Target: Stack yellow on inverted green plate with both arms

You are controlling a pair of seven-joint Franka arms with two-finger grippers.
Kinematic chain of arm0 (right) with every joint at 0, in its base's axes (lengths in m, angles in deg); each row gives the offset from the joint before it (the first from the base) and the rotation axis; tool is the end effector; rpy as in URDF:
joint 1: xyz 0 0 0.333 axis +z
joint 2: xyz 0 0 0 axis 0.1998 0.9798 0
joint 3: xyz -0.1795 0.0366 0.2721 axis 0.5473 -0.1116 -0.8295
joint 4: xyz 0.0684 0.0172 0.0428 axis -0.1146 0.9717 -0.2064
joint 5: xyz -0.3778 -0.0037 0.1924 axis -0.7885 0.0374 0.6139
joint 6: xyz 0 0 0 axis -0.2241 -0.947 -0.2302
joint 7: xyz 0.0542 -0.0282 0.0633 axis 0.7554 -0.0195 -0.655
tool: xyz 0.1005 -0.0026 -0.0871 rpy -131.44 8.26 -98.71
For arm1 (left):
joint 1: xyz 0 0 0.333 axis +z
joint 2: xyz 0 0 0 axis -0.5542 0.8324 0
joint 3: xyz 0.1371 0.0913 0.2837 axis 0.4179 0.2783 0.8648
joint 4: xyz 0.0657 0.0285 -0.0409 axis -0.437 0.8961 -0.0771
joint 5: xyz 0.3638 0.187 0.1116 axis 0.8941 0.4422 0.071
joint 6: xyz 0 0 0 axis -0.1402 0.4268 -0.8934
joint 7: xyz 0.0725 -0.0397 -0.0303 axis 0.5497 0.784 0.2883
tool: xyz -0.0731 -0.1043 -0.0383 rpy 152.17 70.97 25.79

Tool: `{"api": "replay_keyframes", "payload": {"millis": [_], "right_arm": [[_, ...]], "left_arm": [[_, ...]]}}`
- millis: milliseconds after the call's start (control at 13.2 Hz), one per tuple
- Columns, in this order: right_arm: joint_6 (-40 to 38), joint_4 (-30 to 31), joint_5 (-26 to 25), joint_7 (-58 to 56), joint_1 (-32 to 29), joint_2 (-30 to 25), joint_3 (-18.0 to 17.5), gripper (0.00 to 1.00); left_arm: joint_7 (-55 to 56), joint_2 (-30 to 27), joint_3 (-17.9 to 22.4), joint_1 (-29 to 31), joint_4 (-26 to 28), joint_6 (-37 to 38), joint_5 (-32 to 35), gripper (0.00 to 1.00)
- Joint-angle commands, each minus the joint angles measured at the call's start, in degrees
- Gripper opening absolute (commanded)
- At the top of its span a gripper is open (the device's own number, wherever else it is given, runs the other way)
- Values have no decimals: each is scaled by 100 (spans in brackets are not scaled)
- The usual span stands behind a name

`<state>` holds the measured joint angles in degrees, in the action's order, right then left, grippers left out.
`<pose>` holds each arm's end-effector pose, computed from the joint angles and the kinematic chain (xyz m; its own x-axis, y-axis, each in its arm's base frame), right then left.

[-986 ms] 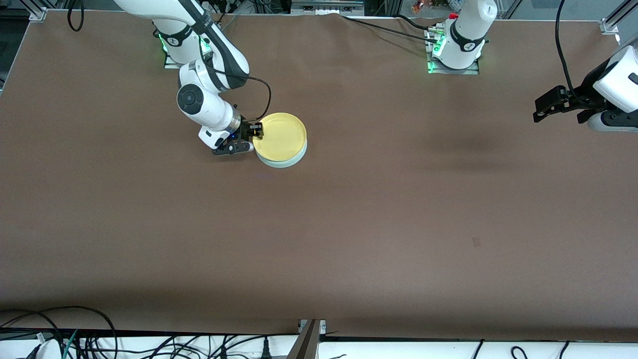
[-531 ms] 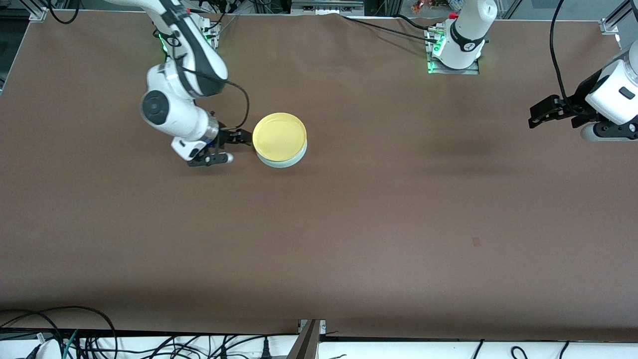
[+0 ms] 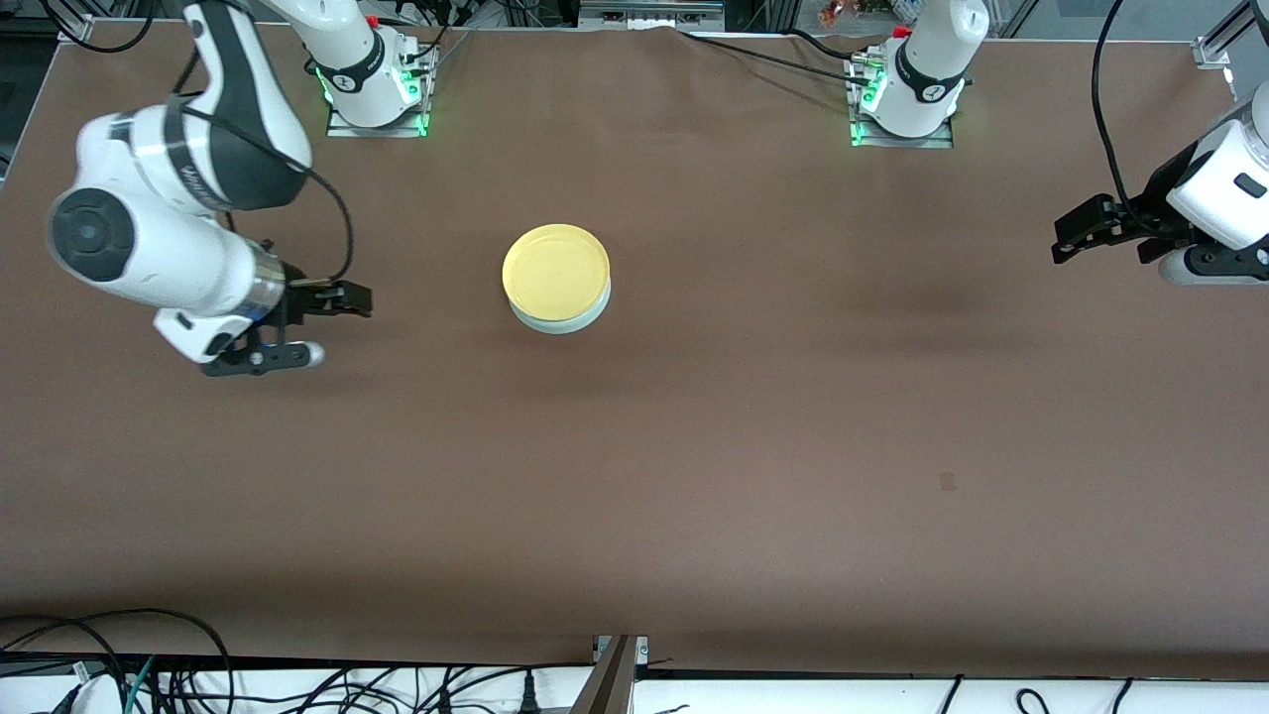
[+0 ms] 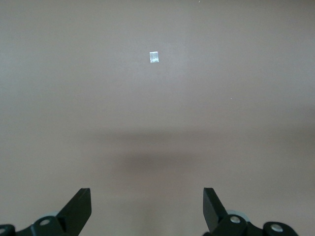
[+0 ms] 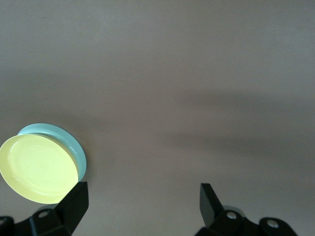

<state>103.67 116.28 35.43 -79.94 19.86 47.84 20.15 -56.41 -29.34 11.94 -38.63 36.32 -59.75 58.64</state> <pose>0.6283 0.1151 0.4126 0.9771 0.1017 -0.1871 0.0939 -0.9943 -0.0498 0.5884 -0.0207 0.5823 0.9986 0.0262 -0.0459 0.0265 -0.9996 0.0057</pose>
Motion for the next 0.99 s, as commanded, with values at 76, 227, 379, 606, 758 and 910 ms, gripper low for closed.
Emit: {"api": "replay_keyframes", "payload": {"millis": [76,227,379,606,758,910], "right_arm": [[-862,-918,-341,-310,-226,98,12,100],[-1064,-1173,-437,-257,-253,-16,108,100],[-1101,-1174,-551,-318,-297,-254,109,100],[-1153,-1165,-991,-302,-332,-815,109,100],[-1144,-1148,-1017,-336,-341,-1000,118,100],[-1249,-1104,-957,-380,-612,-1168,91,100]], "left_arm": [[51,-27,-56,49,42,-231,25,100],[51,-45,-56,49,59,-240,25,100],[42,-80,-56,49,112,-319,25,100],[42,-89,-64,49,104,-328,25,100],[42,-89,-73,49,68,-328,25,100],[51,-71,-64,49,59,-320,25,100]]}}
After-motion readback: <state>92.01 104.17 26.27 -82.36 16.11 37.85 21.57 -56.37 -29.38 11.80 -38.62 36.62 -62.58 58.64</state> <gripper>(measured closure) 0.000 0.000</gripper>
